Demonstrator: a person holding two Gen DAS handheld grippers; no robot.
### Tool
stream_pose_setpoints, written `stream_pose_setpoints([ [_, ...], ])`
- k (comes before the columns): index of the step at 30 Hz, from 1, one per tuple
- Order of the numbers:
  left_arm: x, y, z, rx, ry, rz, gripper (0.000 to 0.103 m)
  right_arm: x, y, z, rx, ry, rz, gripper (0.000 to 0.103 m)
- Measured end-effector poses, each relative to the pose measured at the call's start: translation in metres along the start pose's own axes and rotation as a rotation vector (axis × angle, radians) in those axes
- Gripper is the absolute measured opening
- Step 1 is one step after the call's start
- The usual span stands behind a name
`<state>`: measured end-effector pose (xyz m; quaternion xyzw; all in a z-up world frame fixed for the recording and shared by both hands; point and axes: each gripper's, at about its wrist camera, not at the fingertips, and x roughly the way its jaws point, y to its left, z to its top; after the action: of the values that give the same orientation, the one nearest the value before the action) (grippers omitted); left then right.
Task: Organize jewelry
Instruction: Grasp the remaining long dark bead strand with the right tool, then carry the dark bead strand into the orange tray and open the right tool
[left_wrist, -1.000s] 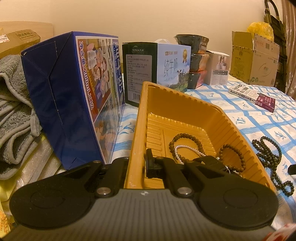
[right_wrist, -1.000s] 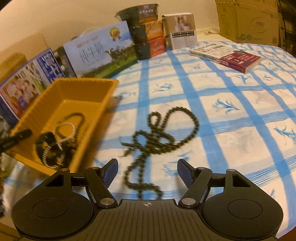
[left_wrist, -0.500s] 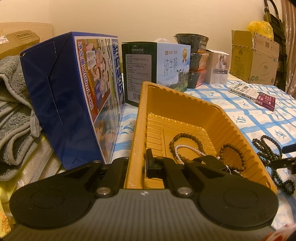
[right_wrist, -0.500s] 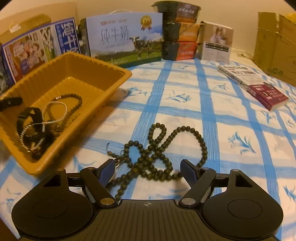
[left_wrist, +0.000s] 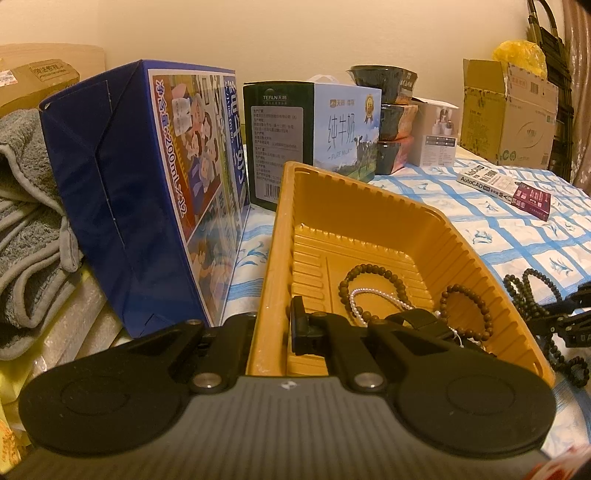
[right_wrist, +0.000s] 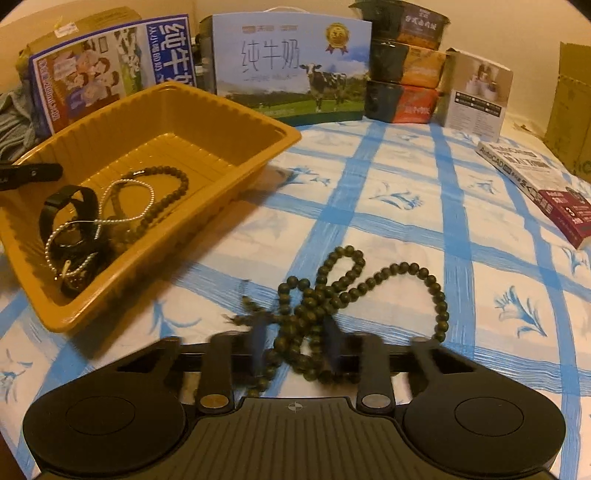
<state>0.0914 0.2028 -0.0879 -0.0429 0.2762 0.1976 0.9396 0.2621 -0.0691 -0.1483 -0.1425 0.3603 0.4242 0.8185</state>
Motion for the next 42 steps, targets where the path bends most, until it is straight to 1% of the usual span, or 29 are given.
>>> stream_pose_setpoints([
  [1, 0.0, 0.0, 0.0, 0.0, 0.0, -0.001, 0.004, 0.0, 0.002, 0.001, -0.001, 0.003, -0.004, 0.015],
  [3, 0.001, 0.0, 0.0, 0.002, -0.001, -0.002, 0.004, -0.002, 0.005, 0.001, -0.004, 0.006, -0.018, 0.015],
  [6, 0.001, 0.0, 0.0, 0.003, -0.002, -0.005, 0.004, -0.006, 0.005, 0.002, 0.035, 0.008, -0.024, 0.014],
  [8, 0.002, 0.001, 0.0, 0.001, -0.002, -0.005, 0.004, -0.013, 0.003, 0.004, 0.064, -0.007, -0.034, 0.014],
  [16, -0.001, -0.001, 0.003, -0.002, -0.01, -0.013, 0.004, -0.068, -0.011, 0.033, 0.178, -0.143, -0.036, 0.014],
  [19, -0.001, -0.002, 0.004, -0.005, -0.014, -0.016, 0.004, -0.092, -0.013, 0.047, 0.195, -0.193, -0.039, 0.014],
  [23, -0.001, -0.002, 0.006, -0.008, -0.019, -0.019, 0.004, -0.123, -0.011, 0.065, 0.193, -0.249, -0.049, 0.014],
  [31, -0.001, -0.002, 0.007, -0.016, -0.024, -0.024, 0.004, -0.166, -0.003, 0.096, 0.176, -0.314, -0.048, 0.014],
  [37, -0.001, 0.0, 0.008, -0.021, -0.024, -0.03, 0.004, -0.177, 0.018, 0.112, 0.136, -0.326, -0.012, 0.014],
  [42, -0.002, 0.0, 0.008, -0.028, -0.025, -0.033, 0.004, -0.178, 0.042, 0.128, 0.116, -0.347, 0.054, 0.014],
])
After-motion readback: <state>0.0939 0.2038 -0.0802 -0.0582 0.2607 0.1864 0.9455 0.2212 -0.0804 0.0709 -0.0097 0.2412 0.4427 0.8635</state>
